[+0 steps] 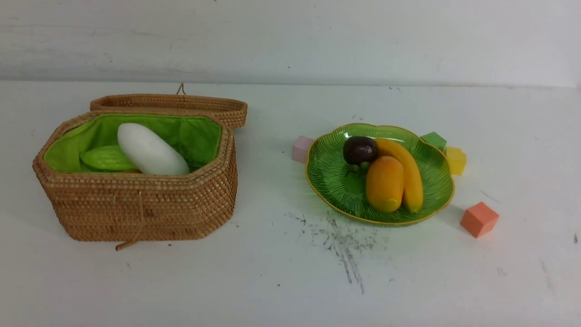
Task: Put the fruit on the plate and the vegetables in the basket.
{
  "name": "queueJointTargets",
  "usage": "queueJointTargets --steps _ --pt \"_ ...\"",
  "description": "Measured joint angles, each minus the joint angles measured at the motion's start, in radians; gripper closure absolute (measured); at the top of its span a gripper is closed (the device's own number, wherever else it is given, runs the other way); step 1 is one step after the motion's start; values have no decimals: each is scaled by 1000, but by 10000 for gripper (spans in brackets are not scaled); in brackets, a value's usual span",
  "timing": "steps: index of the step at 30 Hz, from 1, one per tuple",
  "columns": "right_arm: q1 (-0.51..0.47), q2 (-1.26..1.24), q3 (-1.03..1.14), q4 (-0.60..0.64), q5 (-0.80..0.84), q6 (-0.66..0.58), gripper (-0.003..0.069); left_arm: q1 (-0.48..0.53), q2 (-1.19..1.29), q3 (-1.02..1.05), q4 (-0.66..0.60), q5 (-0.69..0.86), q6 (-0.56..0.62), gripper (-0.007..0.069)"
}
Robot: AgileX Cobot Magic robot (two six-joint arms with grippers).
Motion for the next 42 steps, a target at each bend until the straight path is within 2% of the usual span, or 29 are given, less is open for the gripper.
queueJointTargets --steps 3,6,11,42 --pt "0 0 0 0 0 0 638 155 -28 68 10 -108 -14 638" --pt "0 0 0 0 -1 0 636 258 -28 132 10 -161 -61 638" --pt "0 0 0 0 -1 0 636 360 -28 156 24 -57 -115 638" --pt "0 0 0 0 -1 0 590 367 -28 155 22 -48 -131 638"
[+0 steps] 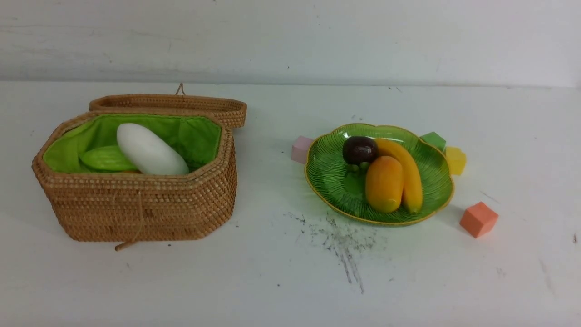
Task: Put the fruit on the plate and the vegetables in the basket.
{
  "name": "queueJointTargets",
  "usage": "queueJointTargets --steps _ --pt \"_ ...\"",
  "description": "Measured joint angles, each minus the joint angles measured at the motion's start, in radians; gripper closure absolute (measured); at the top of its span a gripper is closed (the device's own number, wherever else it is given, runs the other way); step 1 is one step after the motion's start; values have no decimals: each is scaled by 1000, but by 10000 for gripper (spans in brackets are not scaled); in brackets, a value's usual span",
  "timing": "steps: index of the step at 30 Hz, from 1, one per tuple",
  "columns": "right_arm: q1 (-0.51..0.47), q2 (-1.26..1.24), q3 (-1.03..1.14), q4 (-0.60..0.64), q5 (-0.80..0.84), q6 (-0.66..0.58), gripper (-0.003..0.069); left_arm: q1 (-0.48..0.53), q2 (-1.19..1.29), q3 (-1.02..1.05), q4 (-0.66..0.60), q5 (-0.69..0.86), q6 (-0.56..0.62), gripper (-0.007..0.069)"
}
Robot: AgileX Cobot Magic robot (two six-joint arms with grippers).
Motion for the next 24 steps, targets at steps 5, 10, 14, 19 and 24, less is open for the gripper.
queueJointTargets --steps 5,10,14,19,24 --pt "0 0 0 0 0 0 581 0 0 0 0 -1 0 636" --pt "0 0 0 0 0 0 575 0 0 0 0 -1 0 634" --pt "0 0 0 0 0 0 568 0 0 0 0 -1 0 632" --pt "0 0 0 0 0 0 561 0 0 0 0 -1 0 627" --pt "0 0 0 0 0 0 554 0 0 0 0 -1 0 622"
